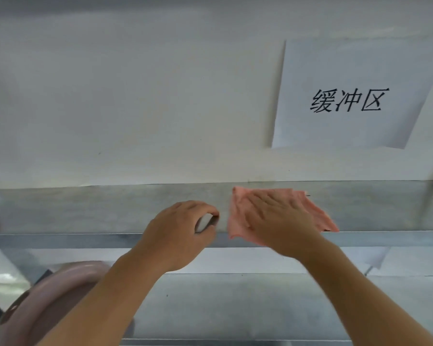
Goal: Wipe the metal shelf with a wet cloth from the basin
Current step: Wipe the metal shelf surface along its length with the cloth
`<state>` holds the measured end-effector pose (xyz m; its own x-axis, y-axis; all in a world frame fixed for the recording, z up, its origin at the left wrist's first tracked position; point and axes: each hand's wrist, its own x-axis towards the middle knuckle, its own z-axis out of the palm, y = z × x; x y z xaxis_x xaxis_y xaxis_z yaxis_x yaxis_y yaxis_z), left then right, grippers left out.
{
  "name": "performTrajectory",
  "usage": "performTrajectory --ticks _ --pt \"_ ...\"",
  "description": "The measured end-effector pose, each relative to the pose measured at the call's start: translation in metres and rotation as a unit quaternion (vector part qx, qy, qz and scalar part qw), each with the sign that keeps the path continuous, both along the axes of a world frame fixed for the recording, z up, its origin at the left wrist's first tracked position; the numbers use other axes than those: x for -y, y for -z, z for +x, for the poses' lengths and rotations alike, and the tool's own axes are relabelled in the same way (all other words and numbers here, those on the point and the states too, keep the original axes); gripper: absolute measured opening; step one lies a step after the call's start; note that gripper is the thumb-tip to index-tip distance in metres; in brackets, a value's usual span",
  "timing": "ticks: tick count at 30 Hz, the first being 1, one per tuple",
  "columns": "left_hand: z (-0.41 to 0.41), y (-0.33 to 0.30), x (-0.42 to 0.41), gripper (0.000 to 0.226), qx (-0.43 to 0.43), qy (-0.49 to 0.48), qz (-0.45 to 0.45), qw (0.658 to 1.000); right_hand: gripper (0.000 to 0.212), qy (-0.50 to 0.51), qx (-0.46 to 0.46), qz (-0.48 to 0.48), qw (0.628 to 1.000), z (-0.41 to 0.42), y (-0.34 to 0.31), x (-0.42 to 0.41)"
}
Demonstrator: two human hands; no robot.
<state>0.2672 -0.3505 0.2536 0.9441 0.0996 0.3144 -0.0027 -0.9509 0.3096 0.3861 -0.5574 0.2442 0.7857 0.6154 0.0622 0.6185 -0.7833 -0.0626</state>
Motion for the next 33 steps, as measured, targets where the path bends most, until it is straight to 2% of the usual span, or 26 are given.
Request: performTrajectory --ticks 2,4,5,6,7,11,13,14,15,17,19,22,24,27,28,31,33 --pt "-0.01 -0.001 -0.018 0.02 0.002 -0.002 -0.005 1.0 0.076 0.06 -0.002 -0.033 0.998 0.006 -0.002 0.023" --pt "-0.018 -0.001 -0.033 0.017 0.0 0.001 -0.011 1.0 0.085 0.162 -0.036 -0.001 0.986 0.012 -0.006 0.035" --pt "-0.02 0.0 -0.041 0.018 0.0 0.002 -0.014 1.0 0.082 0.207 -0.05 0.022 0.977 0.008 -0.008 0.028" --pt "-0.022 0.001 -0.047 0.02 0.0 0.001 -0.016 1.0 0.072 0.219 -0.045 0.001 0.975 0.002 -0.01 0.011" --pt "-0.023 0.002 -0.054 0.023 -0.001 -0.002 -0.016 1.0 0.065 0.204 -0.036 -0.006 0.978 -0.005 -0.008 -0.014" --pt "-0.022 0.007 -0.078 0.029 -0.001 -0.011 -0.004 1.0 0.064 0.057 -0.031 0.017 0.998 -0.042 0.001 -0.107" --pt "-0.022 0.008 -0.089 0.029 -0.003 -0.019 -0.005 1.0 0.081 0.011 -0.058 0.003 0.998 -0.043 -0.008 -0.106" --pt "-0.023 0.008 -0.094 0.029 -0.005 -0.026 -0.007 1.0 0.096 -0.002 -0.046 -0.019 0.999 -0.034 -0.009 -0.093" --pt "-0.023 0.007 -0.099 0.03 -0.008 -0.032 -0.009 0.999 0.102 0.004 -0.03 -0.044 0.999 -0.022 -0.01 -0.076" --pt "-0.025 0.005 -0.11 0.031 -0.013 -0.043 -0.005 0.999 0.084 0.067 -0.008 -0.073 0.995 -0.001 -0.009 -0.048" --pt "-0.027 0.003 -0.12 0.031 -0.015 -0.057 0.002 0.998 0.068 0.126 -0.014 -0.054 0.99 0.0 -0.009 -0.052" --pt "-0.03 0.003 -0.136 0.031 -0.016 -0.076 0.004 0.997 0.062 0.066 -0.03 0.001 0.997 -0.028 -0.005 -0.113" --pt "-0.032 0.003 -0.144 0.03 -0.016 -0.083 0.004 0.996 0.073 -0.01 -0.049 0.03 0.998 -0.046 -0.001 -0.147" --pt "-0.034 0.002 -0.156 0.029 -0.016 -0.088 0.002 0.996 0.111 -0.035 -0.048 -0.002 0.998 -0.042 -0.005 -0.146" --pt "-0.036 0.001 -0.161 0.029 -0.017 -0.089 0.0 0.996 0.11 -0.027 -0.039 -0.021 0.999 -0.034 -0.007 -0.134" --pt "-0.044 0.002 -0.178 0.028 -0.012 -0.093 0.0 0.996 0.073 0.057 -0.018 -0.093 0.994 -0.017 -0.015 -0.103" --pt "-0.053 0.002 -0.191 0.027 -0.008 -0.095 0.002 0.995 0.07 0.1 -0.013 -0.11 0.989 -0.022 -0.018 -0.106"
